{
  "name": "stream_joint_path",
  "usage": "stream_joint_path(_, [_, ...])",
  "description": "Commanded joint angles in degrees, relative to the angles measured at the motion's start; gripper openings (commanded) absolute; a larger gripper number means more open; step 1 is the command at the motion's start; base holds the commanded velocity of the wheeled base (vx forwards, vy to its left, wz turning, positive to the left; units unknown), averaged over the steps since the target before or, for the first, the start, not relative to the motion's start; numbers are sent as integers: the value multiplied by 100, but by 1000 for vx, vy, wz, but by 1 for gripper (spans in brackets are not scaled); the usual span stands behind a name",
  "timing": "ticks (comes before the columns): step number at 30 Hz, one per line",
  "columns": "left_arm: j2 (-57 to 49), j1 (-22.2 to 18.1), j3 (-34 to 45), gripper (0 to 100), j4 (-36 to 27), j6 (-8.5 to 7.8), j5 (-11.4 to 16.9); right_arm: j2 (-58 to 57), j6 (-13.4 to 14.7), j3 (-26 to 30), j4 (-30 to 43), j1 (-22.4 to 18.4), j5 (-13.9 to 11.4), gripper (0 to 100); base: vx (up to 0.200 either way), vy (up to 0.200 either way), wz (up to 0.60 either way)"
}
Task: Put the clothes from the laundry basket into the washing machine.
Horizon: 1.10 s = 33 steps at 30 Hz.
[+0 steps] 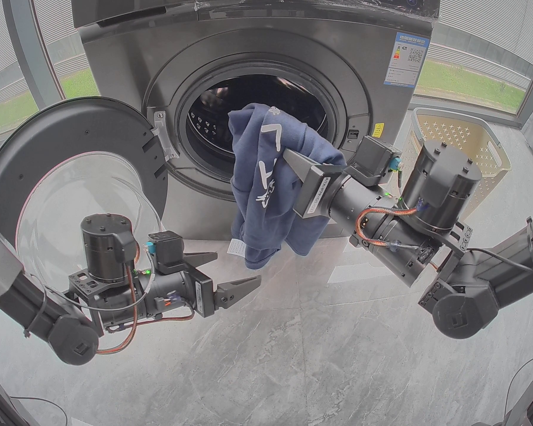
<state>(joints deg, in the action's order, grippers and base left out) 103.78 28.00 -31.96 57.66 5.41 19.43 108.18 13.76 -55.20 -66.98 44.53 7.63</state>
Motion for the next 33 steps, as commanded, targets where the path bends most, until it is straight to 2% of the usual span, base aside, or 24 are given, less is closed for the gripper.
stream_joint_path(1, [503, 109, -346, 100, 87, 144, -27, -34, -5, 9, 0, 3, 2, 0, 0, 0, 0])
stream_joint_path(14, [1294, 74, -926, 100, 246, 144, -97, -7, 4, 27, -61, 20, 2, 0, 0, 0, 0])
stream_joint_path(22, [1733, 12, -1444, 100, 333, 162, -115, -25, 4, 27, -52, 179, 2, 0, 0, 0, 0])
stream_joint_path(33, [2164, 12, -2068, 100, 457, 153, -484, -51, 4, 106, -70, 179, 2, 0, 0, 0, 0])
